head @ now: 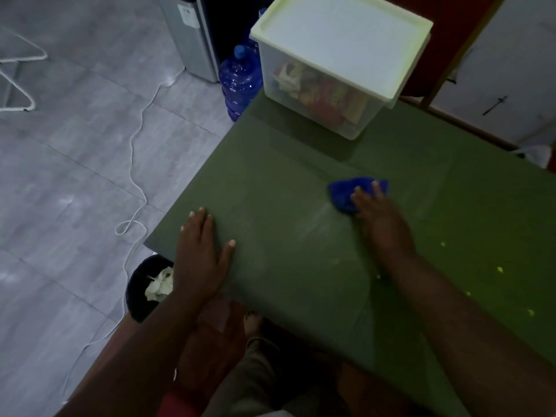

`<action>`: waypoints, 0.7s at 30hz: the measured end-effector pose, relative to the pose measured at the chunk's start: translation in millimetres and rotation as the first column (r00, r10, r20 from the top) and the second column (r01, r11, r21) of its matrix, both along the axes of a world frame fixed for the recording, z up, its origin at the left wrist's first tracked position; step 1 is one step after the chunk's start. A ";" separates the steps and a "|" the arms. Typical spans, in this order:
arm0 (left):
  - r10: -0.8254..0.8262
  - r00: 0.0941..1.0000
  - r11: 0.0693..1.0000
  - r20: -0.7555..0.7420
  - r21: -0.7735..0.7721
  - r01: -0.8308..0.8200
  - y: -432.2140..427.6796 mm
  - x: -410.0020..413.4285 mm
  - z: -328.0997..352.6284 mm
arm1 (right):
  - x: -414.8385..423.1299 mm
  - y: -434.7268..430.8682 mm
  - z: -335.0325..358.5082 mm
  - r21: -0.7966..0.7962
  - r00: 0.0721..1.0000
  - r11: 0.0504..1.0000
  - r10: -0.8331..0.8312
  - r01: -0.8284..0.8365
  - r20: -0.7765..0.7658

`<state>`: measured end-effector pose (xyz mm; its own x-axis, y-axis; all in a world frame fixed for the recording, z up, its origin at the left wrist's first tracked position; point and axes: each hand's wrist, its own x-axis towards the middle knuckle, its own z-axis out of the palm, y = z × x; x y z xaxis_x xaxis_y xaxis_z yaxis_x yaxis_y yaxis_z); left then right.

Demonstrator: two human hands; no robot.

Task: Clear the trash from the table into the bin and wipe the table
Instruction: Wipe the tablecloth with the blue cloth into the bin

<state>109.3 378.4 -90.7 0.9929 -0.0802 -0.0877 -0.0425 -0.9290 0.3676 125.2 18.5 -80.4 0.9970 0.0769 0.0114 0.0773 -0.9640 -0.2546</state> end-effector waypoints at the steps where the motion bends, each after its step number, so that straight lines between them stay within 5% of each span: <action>1: 0.006 1.000 0.999 0.001 0.045 -0.006 -2.5 -0.4 1.2 | 6.0 -21.8 1.3 0.004 0.992 0.992 -0.124 0.124 -0.005; 3: 0.018 1.000 0.996 0.020 0.089 -0.020 -16.7 -0.2 5.4 | 8.2 -33.1 -1.6 0.048 0.959 0.958 -0.284 0.283 -0.001; 5: -0.037 0.999 0.997 0.038 0.064 0.034 -43.1 0.7 10.0 | -1.2 -4.2 -2.0 0.030 0.973 0.972 -0.231 0.232 -0.030; 8: -0.193 0.980 0.979 0.048 -0.058 0.196 -91.4 -3.1 12.1 | -49.4 70.4 -8.7 0.061 0.996 0.995 0.084 -0.083 -0.006; 11: -0.274 0.961 0.951 0.038 -0.136 0.277 -123.0 -8.4 7.8 | -111.5 110.9 -7.3 0.125 0.884 0.881 0.465 -0.456 -0.048; 13: -0.291 0.956 0.945 0.034 -0.147 0.293 -125.9 -10.4 2.2 | -119.1 87.3 -5.9 0.109 0.844 0.843 0.534 -0.526 -0.056; 17: -0.340 0.939 0.936 0.060 -0.080 0.344 -119.2 -11.8 -8.0 | -82.2 -26.1 -5.1 0.029 0.989 0.988 0.149 -0.148 -0.024; 21: -0.350 0.936 0.937 0.047 0.000 0.350 -122.0 -13.1 -10.3 | -54.4 -120.5 6.0 0.001 0.947 0.947 -0.320 0.320 -0.027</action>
